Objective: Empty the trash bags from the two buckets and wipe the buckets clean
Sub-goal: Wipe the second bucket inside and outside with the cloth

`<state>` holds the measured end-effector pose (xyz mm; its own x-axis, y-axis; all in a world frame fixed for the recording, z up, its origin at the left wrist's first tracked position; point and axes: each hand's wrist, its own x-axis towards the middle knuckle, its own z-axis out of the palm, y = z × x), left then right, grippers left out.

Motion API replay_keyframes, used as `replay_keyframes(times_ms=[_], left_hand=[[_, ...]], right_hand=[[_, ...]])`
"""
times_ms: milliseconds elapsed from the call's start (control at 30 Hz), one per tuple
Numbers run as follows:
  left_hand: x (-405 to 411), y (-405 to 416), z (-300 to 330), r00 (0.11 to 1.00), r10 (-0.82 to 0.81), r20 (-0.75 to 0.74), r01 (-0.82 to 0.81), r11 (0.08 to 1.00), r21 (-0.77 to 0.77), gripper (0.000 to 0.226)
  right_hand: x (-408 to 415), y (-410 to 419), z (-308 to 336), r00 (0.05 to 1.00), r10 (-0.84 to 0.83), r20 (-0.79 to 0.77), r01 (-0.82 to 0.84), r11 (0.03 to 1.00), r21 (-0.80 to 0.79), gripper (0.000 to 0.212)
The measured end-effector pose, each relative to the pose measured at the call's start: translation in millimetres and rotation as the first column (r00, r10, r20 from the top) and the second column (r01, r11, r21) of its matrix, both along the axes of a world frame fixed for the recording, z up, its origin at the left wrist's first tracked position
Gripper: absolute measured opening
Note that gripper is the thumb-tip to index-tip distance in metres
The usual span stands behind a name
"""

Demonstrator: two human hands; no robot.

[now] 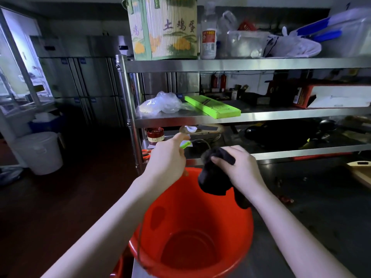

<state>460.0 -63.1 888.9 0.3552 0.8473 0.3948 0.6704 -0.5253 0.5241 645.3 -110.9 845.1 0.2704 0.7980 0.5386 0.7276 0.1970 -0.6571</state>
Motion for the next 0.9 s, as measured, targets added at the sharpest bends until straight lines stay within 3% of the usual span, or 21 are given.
replay_keyframes(times_ms=[67,167,233,400,533,733,833,900], left_hand=[[6.7,-9.7,11.9,0.986,-0.091,0.139,0.119,0.971,-0.207,0.038],[5.0,-6.8,20.2,0.976,-0.183,0.120,0.210,0.940,-0.268,0.024],[-3.4,6.7,22.8,0.965,-0.254,0.061,0.262,0.933,-0.246,0.027],[-15.9,52.2,12.2,0.904,-0.313,-0.291,0.311,0.949,-0.053,0.049],[-12.8,65.0,8.1,0.901,-0.353,-0.251,0.388,0.915,0.109,0.026],[6.6,54.9,7.6,0.956,-0.153,-0.250,0.189,0.973,0.129,0.026],[17.3,50.1,5.3,0.941,-0.010,-0.338,0.086,0.974,0.211,0.023],[20.8,49.3,3.9,0.948,0.017,-0.319,0.055,0.975,0.216,0.029]], right_hand=[[-6.1,0.9,9.2,1.000,0.025,-0.005,-0.025,1.000,-0.004,0.015],[-2.8,-1.6,18.7,0.999,-0.011,0.037,0.011,1.000,0.001,0.016],[2.6,-5.1,21.9,0.999,-0.018,0.051,0.018,1.000,-0.012,0.017],[9.7,-16.2,20.5,1.000,0.015,0.000,-0.015,0.999,-0.048,0.020],[10.6,-26.2,21.2,0.997,0.047,-0.058,-0.051,0.997,-0.066,0.015],[12.8,-44.6,57.2,0.998,-0.011,-0.054,0.012,1.000,0.018,0.012],[11.0,-51.5,83.7,1.000,-0.027,0.015,0.025,0.997,0.078,0.012],[9.1,-53.3,99.9,0.997,-0.039,0.064,0.033,0.994,0.100,0.018]])
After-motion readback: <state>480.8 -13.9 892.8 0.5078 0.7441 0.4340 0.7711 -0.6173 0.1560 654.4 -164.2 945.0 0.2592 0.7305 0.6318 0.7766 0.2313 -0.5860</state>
